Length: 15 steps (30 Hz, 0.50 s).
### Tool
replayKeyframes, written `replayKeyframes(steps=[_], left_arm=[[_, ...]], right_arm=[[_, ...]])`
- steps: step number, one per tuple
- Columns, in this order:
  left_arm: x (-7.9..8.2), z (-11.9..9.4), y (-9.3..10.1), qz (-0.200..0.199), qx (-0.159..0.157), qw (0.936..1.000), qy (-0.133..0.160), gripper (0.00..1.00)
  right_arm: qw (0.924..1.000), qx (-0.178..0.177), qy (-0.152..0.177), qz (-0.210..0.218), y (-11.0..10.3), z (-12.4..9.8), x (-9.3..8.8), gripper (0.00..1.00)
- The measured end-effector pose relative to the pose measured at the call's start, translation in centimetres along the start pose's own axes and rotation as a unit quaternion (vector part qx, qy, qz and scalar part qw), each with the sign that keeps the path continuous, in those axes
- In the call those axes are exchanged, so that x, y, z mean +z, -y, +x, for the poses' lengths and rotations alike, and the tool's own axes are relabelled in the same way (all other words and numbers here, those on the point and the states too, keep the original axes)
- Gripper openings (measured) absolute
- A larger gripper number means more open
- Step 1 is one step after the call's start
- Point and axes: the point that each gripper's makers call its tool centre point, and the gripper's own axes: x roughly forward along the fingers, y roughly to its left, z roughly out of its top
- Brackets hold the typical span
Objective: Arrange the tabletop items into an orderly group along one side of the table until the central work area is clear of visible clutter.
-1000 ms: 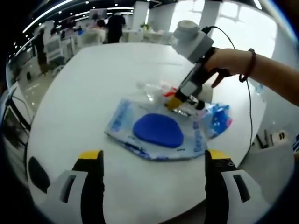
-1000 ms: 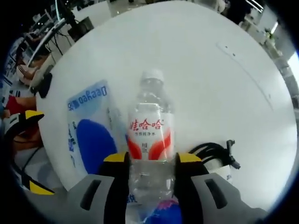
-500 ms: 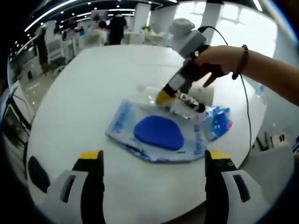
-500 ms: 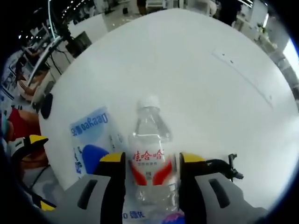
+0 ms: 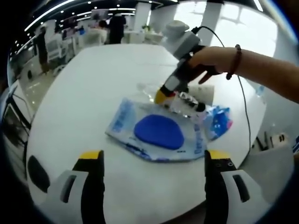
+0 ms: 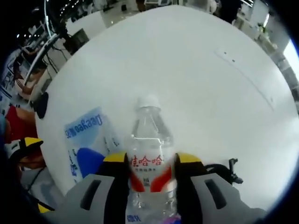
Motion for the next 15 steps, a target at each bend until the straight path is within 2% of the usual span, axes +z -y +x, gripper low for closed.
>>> replayKeyframes(steps=[2,7,9,10,15], left_arm=[[0.0,0.0,0.0,0.0,0.001,1.0,0.0,0.85],[0.2,-0.2,-0.3,-0.004,0.006,0.9999,0.008,0.86],[0.4,-0.2,-0.3,-0.005,0.004,0.9999,0.013,0.86],[0.6,-0.2,-0.2,-0.005,0.003,0.9998,0.017,0.86],[0.9,-0.1,0.2,-0.003,-0.006,0.9997,0.023,0.86]], right_arm=[[0.9999,-0.005,0.01,-0.007,-0.1,-0.1,0.2,0.36],[0.9993,-0.009,0.035,0.01,-0.1,-0.6,0.5,0.34],[0.9984,-0.007,0.056,0.007,-0.2,-1.1,0.9,0.34],[0.9968,-0.001,0.079,0.0,-0.5,-1.4,1.6,0.34],[0.9939,0.0,0.11,-0.01,-0.9,-2.8,2.1,0.33]])
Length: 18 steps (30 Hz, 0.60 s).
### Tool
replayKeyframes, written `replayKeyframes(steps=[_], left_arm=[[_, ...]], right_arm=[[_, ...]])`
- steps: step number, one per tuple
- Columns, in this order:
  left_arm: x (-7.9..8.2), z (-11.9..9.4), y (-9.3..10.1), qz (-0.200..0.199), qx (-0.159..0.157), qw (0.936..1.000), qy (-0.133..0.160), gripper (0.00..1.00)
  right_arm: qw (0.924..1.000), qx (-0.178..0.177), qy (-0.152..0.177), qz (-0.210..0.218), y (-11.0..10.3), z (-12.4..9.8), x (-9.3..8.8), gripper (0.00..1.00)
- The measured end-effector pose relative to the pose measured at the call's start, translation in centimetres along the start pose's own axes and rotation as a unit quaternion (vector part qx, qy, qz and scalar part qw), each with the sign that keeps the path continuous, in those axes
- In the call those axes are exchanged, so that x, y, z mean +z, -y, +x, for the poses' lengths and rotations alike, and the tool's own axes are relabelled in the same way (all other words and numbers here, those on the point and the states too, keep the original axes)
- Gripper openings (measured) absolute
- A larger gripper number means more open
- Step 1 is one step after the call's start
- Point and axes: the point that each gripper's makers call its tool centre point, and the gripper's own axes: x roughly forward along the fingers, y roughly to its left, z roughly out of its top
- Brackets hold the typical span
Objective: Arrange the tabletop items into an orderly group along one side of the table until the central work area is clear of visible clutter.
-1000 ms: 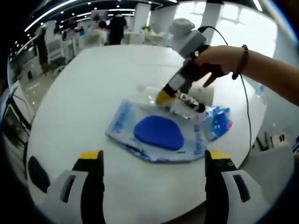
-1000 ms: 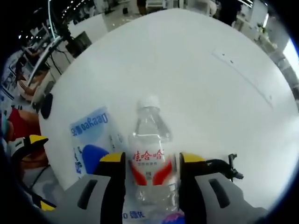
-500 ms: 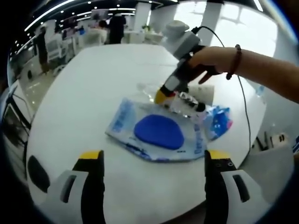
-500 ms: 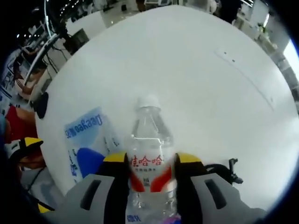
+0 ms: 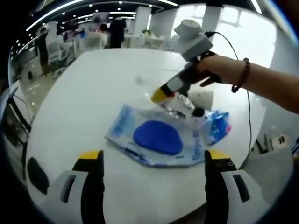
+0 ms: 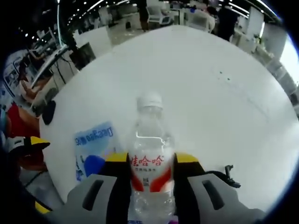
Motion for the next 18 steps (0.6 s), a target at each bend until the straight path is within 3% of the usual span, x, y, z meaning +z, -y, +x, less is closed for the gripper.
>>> replayKeyframes(steps=[3,8,11,14,18], left_arm=[[0.2,0.0,0.2,0.002,-0.004,1.0,0.005,0.86],[0.7,-0.2,0.5,0.007,-0.008,0.9998,0.016,0.86],[1.5,-0.4,0.8,0.008,-0.013,0.9993,0.035,0.85],[3.0,-0.6,1.4,-0.002,-0.028,0.9968,0.075,0.86],[3.6,-0.8,1.8,0.008,-0.032,0.9957,0.086,0.85]], right_arm=[[0.9999,0.002,0.016,0.006,-0.1,-0.7,0.2,0.33],[0.9975,0.002,0.069,0.018,-0.5,-2.3,1.2,0.32],[0.9957,0.002,0.091,0.018,-1.0,-3.4,1.7,0.32],[0.9924,0.003,0.121,0.025,-1.6,-4.8,2.3,0.32],[0.9883,0.013,0.149,0.03,-2.7,-6.5,3.0,0.32]])
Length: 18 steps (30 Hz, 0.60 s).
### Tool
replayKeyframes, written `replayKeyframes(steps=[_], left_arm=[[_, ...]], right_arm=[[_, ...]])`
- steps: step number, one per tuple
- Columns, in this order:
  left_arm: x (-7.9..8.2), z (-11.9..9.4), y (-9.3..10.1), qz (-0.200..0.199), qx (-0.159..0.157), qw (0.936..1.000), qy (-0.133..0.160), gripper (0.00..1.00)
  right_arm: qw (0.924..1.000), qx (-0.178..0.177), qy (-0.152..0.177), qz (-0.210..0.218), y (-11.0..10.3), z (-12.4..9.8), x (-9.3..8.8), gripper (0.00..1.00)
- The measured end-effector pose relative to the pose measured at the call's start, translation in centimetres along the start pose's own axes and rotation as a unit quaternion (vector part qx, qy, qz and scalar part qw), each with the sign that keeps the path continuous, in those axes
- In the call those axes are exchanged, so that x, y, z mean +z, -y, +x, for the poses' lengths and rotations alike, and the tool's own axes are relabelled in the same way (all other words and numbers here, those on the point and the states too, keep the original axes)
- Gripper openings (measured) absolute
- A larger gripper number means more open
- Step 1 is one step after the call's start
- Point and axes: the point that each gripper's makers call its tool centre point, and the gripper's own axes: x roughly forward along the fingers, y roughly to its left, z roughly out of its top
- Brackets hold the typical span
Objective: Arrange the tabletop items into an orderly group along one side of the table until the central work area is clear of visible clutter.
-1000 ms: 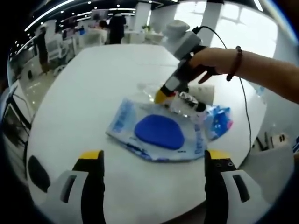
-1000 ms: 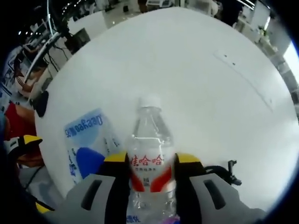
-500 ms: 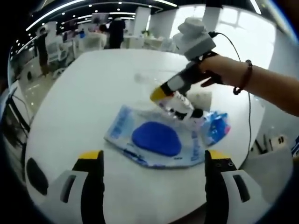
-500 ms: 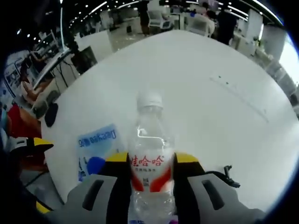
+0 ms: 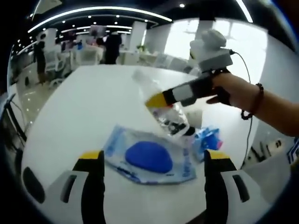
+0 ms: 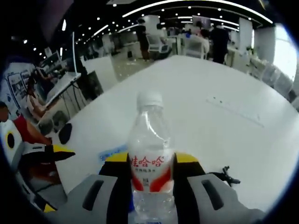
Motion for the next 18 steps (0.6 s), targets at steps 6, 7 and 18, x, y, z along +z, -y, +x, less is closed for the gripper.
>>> replayKeyframes(steps=[6,7,18], left_arm=[[1.0,-0.1,0.9,0.007,-0.019,0.9995,0.023,0.84],[1.3,-0.2,1.2,0.015,-0.022,0.9993,0.027,0.83],[4.4,-1.1,3.8,0.041,-0.072,0.9909,0.106,0.79]], right_arm=[[0.9985,0.017,0.051,-0.01,-2.5,-2.6,1.7,0.33],[0.9984,0.017,0.053,-0.01,-2.7,-2.7,1.7,0.33],[0.9933,0.038,0.107,-0.022,-6.2,-6.6,2.2,0.33]])
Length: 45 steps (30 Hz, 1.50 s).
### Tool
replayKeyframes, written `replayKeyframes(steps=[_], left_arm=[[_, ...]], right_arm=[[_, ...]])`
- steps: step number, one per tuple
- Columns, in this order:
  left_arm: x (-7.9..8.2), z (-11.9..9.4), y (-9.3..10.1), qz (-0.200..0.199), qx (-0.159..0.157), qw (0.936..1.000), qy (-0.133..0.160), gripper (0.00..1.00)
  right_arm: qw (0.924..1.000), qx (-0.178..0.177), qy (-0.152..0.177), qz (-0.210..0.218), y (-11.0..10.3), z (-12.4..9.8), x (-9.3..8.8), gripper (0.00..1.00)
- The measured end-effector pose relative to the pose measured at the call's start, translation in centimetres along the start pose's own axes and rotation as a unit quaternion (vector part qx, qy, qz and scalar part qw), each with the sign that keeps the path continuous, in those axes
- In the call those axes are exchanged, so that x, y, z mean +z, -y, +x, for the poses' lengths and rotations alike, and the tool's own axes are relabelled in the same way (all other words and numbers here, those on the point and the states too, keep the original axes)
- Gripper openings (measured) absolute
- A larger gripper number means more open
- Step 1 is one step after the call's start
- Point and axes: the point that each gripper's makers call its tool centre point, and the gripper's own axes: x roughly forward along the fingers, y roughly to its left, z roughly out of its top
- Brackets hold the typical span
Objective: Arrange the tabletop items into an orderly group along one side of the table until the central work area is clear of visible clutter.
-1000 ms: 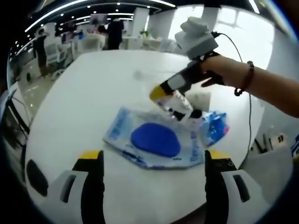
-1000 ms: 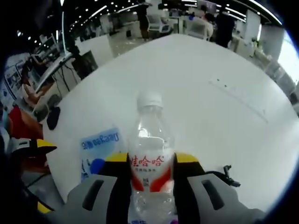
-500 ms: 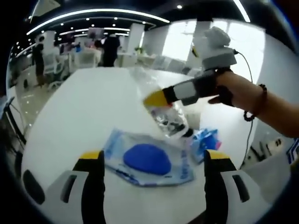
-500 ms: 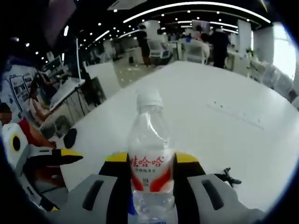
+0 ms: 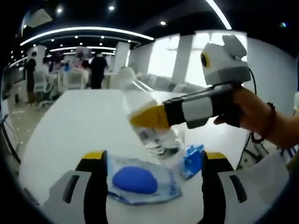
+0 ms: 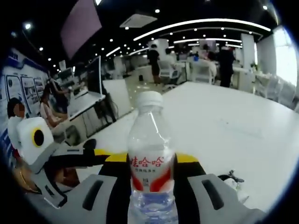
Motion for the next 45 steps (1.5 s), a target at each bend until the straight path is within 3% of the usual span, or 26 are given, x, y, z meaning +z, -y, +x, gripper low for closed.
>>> replayKeyframes(steps=[10,18,30,39,45], left_arm=[[0.6,0.2,1.4,0.015,-0.028,0.9994,0.015,0.71],[1.7,-0.1,3.4,0.012,-0.075,0.9961,0.044,0.48],[1.2,0.3,4.5,0.039,-0.098,0.994,0.03,0.45],[1.2,-0.1,5.1,0.041,-0.117,0.9918,0.03,0.43],[2.0,-0.8,5.7,0.029,-0.147,0.9876,0.048,0.39]], right_arm=[[0.9983,0.018,0.055,0.009,-3.0,-2.8,1.3,0.34],[0.9966,0.013,0.08,0.015,-4.2,-4.1,1.6,0.34],[0.9955,-0.01,0.092,0.019,-4.0,-5.3,1.1,0.35],[0.9939,0.003,0.099,0.049,-3.9,-6.2,0.8,0.36],[0.9923,0.043,0.096,0.066,-4.0,-7.3,1.0,0.37]])
